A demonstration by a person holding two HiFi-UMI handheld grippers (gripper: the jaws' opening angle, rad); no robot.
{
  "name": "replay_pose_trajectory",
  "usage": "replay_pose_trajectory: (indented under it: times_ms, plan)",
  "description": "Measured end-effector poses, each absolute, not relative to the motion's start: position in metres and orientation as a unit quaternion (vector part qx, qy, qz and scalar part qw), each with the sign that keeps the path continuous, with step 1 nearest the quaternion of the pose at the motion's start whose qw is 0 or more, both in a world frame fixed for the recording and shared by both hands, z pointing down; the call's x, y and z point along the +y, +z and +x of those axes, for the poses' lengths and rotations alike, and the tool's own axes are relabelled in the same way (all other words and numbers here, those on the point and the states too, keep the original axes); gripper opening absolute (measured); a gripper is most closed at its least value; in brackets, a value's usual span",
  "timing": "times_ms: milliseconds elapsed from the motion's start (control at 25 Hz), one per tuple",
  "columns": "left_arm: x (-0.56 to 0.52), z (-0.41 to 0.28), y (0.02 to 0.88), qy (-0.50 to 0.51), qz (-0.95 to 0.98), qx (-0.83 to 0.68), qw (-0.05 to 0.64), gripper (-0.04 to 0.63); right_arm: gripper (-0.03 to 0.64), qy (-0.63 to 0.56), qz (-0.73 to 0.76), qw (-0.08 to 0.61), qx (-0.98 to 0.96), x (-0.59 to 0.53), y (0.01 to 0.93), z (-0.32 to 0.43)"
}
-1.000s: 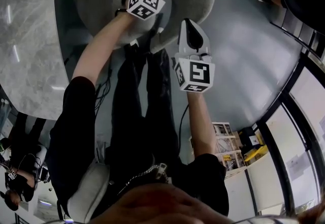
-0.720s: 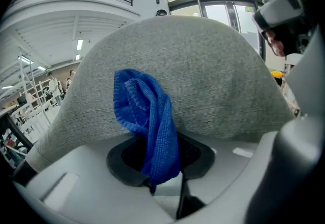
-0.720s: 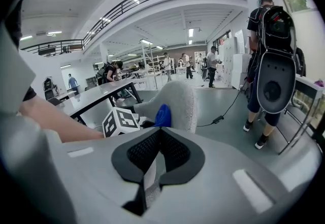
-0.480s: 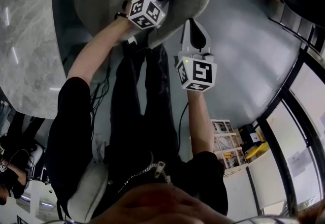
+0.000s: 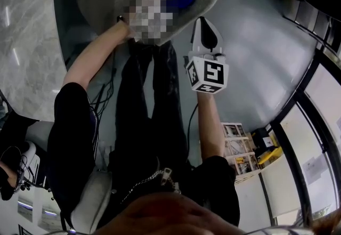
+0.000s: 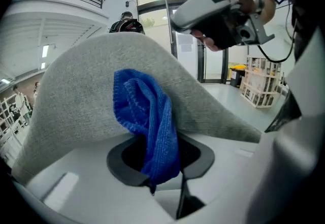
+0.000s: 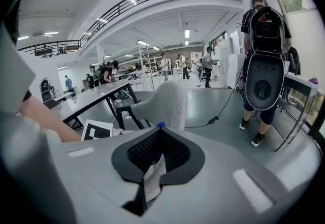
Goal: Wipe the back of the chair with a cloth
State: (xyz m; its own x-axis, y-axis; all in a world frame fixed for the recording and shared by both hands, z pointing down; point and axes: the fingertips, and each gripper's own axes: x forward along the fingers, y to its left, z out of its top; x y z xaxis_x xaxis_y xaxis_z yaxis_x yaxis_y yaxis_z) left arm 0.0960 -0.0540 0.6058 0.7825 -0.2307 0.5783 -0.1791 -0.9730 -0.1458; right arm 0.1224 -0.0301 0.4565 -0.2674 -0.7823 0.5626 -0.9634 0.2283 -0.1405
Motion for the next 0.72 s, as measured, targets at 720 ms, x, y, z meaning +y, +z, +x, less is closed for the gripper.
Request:
replay_pose_trajectory:
  times_ms: [720]
  plan:
    - [-0.073,0.02,0.615,-0.272,-0.945,0.157,-0.089,0.112,0.003,0.241,0.555,0.181,-0.775,-0.04,0.45,0.099]
